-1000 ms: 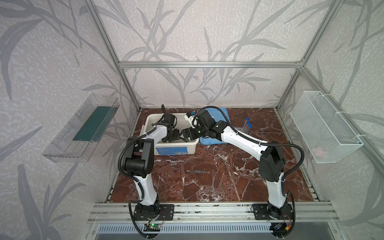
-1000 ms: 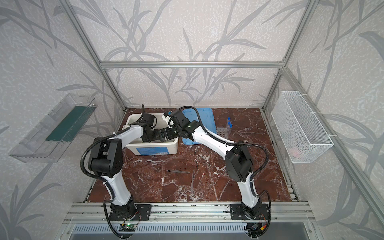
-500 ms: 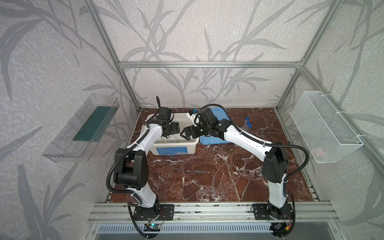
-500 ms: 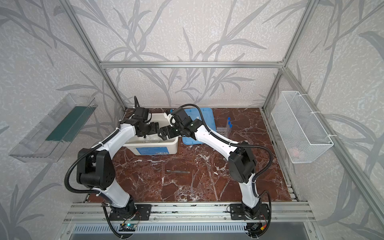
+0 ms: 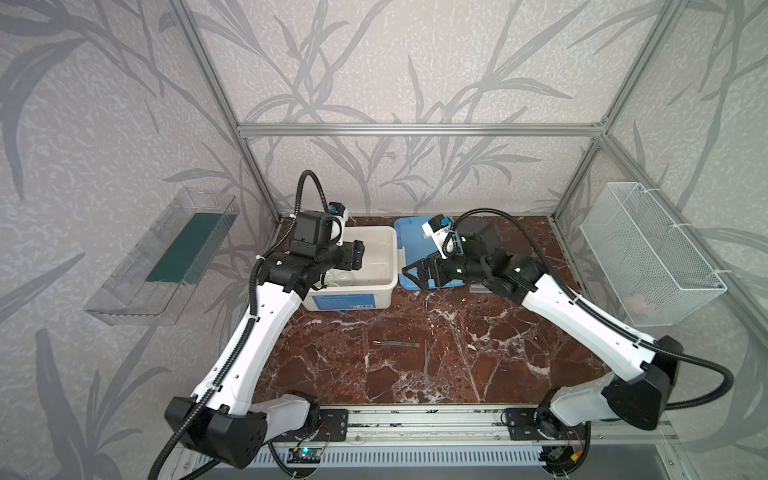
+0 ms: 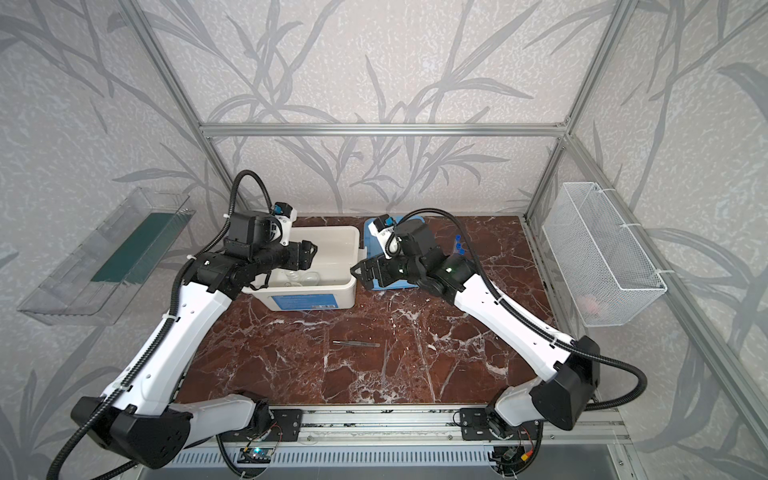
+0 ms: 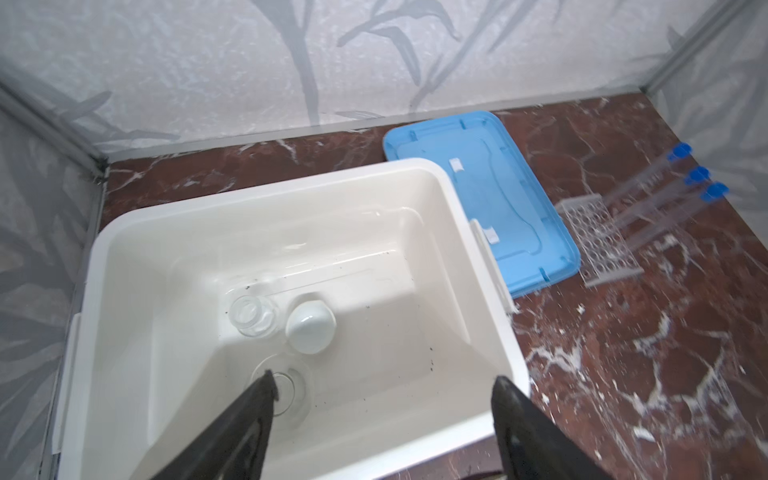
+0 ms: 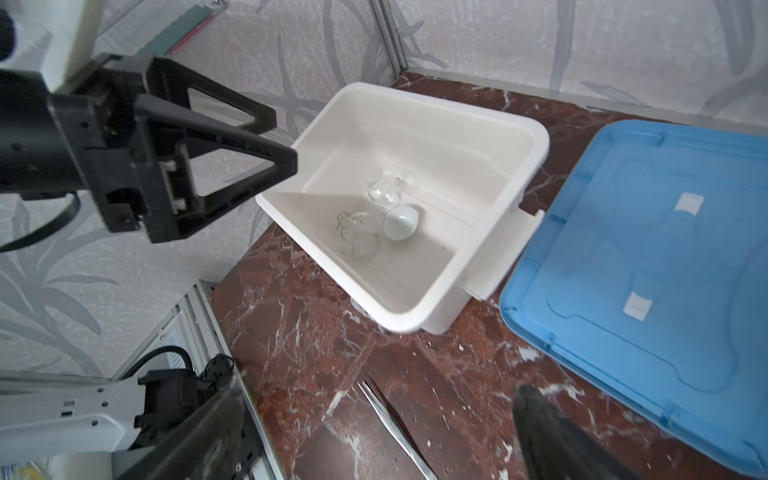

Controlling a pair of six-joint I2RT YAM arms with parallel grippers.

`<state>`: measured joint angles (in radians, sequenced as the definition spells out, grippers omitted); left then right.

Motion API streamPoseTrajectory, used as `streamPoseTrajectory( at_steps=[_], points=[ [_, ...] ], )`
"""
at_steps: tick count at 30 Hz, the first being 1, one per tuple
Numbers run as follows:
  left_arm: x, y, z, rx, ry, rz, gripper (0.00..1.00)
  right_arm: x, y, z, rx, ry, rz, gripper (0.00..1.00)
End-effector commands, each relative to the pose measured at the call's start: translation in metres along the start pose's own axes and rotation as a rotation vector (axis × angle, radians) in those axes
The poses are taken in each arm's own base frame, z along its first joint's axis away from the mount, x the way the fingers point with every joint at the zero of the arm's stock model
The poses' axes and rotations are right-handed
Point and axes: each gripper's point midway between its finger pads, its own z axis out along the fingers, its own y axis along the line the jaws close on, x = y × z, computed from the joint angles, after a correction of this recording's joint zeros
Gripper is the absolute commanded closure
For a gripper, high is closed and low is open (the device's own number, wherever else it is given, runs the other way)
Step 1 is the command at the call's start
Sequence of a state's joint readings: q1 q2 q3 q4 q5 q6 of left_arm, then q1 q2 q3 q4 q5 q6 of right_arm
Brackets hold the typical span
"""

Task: Organize the chemistry lab equipment
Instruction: 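Raise the left gripper from the bin and move it toward the tweezers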

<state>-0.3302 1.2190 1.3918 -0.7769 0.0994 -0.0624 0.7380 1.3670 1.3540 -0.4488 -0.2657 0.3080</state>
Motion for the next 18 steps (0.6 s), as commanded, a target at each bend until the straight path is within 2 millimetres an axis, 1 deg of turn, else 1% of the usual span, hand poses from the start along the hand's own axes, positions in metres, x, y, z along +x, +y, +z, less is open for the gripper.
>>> streamPoseTrajectory(
  at_steps=[1,3,4,5,8,10,12,14,18],
  points=[
    [0.036,-0.036,-0.015,0.124,0.127,0.139,0.22,0.043,-0.018,-0.022,0.054,0.061,-0.013,0.01],
    [0.053,-0.056,-0.021,0.183,0.16,0.196,0.25,0.063,-0.029,-0.032,0.08,0.073,0.012,0.01],
    [0.06,-0.062,-0.023,0.194,0.174,0.226,0.27,0.073,-0.034,-0.038,0.089,0.076,0.024,0.0],
    [0.067,-0.068,-0.024,0.206,0.186,0.252,0.28,0.081,-0.037,-0.041,0.095,0.08,0.035,0.0],
    [0.091,-0.09,-0.025,0.265,0.217,0.325,0.37,0.109,-0.048,-0.047,0.109,0.098,0.069,0.0],
    [0.112,-0.109,-0.019,0.319,0.25,0.377,0.39,0.126,-0.056,-0.048,0.123,0.112,0.101,0.0],
    [0.133,-0.122,-0.011,0.34,0.308,0.423,0.4,0.14,-0.061,-0.047,0.124,0.122,0.123,0.0],
    [0.149,-0.132,0.0,0.341,0.352,0.446,0.4,0.148,-0.063,-0.046,0.126,0.125,0.138,0.01],
    [0.172,-0.143,0.025,0.319,0.401,0.438,0.4,0.159,-0.068,-0.048,0.139,0.119,0.157,0.02]
  ],
)
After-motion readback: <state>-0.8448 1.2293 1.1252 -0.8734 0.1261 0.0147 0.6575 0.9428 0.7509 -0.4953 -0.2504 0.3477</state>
